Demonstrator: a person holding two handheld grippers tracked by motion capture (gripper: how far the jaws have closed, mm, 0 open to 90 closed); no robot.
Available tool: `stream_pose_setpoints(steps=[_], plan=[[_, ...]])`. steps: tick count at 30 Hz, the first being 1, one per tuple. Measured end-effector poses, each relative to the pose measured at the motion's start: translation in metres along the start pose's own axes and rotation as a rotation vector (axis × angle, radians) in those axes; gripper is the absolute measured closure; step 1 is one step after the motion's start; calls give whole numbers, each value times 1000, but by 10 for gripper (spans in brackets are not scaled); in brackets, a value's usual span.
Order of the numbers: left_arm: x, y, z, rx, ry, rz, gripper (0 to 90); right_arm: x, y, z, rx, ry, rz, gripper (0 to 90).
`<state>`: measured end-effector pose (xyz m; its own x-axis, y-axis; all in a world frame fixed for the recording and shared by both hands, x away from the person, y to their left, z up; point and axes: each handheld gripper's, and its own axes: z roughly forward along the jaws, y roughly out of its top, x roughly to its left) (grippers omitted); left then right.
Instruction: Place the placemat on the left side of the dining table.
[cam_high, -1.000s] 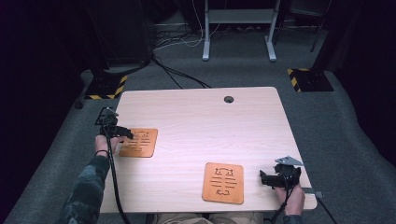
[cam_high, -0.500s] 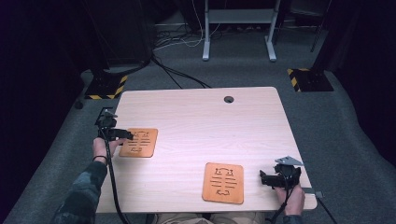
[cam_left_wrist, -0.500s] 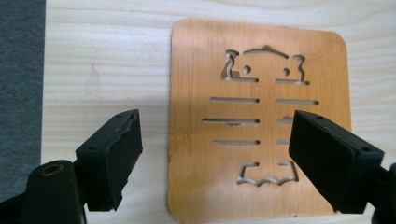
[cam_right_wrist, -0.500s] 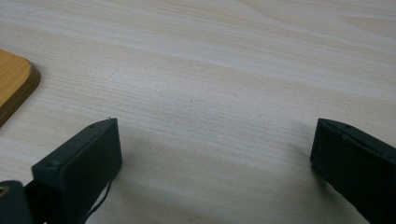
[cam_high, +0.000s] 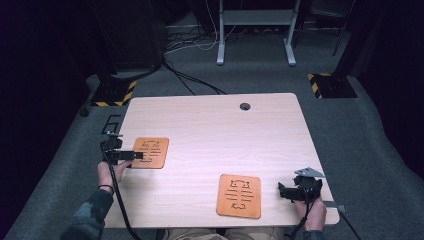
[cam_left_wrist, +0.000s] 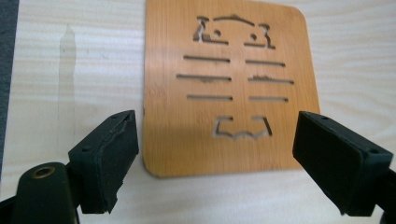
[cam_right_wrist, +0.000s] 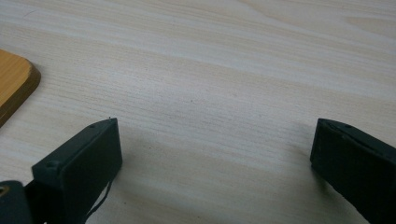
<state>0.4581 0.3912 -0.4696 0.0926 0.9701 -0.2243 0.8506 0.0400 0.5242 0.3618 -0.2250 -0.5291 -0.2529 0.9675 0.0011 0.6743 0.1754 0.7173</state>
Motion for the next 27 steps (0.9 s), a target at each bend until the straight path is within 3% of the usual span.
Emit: stream_pose_setpoints(steps=[5, 8, 12, 19, 26, 27], plan=[[-8, -20, -12, -31, 5, 53, 137, 0, 0, 0, 1, -1, 4, 12], [-14, -34, -19, -53, 11, 106, 124, 0, 0, 0, 0, -1, 3, 13], [-19, -52, -25, -80, 44, 160, 118, 0, 0, 0, 1, -2, 3, 13], [-19, -85, -20, -105, 91, 200, 116, 0, 0, 0, 2, -2, 3, 13], [-10, -106, -13, -188, 122, 207, 115, 0, 0, 0, 1, -2, 2, 13], [-9, -110, -12, -206, 150, 214, 116, 0, 0, 0, 1, -3, 2, 13]])
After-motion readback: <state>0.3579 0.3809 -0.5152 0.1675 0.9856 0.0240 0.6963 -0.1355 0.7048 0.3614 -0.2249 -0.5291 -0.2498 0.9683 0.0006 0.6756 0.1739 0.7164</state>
